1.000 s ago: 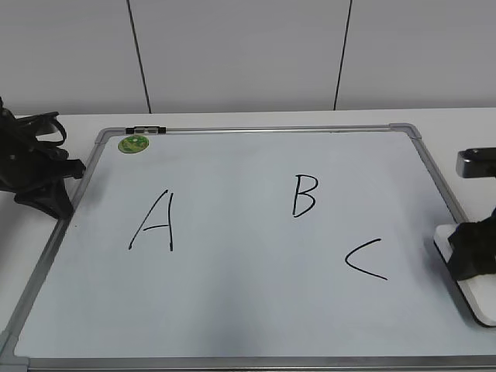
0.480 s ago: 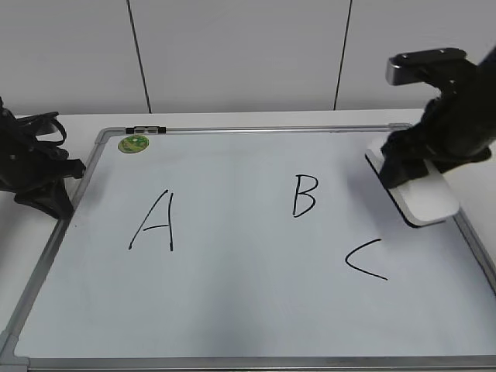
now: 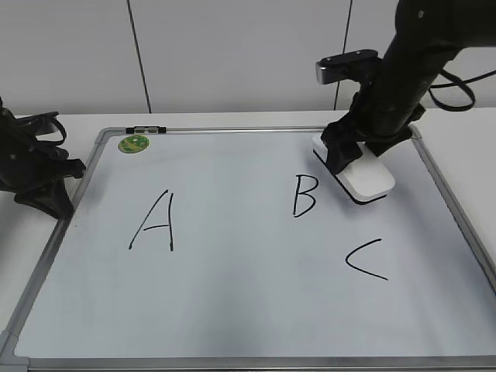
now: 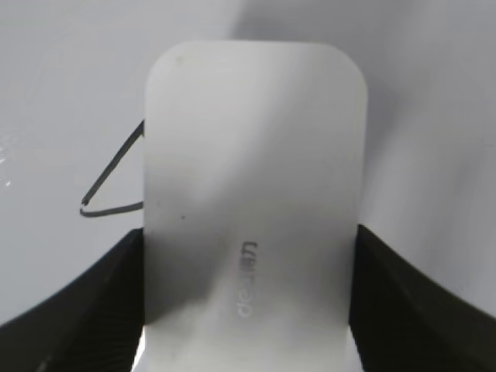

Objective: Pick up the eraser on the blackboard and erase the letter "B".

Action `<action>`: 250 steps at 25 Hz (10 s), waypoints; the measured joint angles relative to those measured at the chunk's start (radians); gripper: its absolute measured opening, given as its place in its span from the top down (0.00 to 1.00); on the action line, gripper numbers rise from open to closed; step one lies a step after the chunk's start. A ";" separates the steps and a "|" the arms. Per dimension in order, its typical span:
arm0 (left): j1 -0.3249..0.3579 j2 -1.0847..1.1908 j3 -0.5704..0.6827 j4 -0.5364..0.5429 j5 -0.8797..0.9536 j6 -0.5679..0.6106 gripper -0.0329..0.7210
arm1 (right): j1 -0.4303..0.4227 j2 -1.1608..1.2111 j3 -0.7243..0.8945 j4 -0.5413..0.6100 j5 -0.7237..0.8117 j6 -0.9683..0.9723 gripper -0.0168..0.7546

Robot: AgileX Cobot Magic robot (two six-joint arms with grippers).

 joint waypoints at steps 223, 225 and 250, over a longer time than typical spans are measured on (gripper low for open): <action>-0.013 -1.915 0.896 0.163 0.257 -0.086 0.46 | -0.265 -1.863 1.111 -0.126 0.208 0.236 0.21; -0.013 -1.981 0.896 0.163 0.257 -0.086 0.46 | -0.265 -1.936 1.111 -0.126 0.208 0.236 0.21; -0.013 -2.119 0.897 0.163 0.264 -0.086 0.46 | -0.265 -2.050 1.111 -0.126 0.213 0.237 0.21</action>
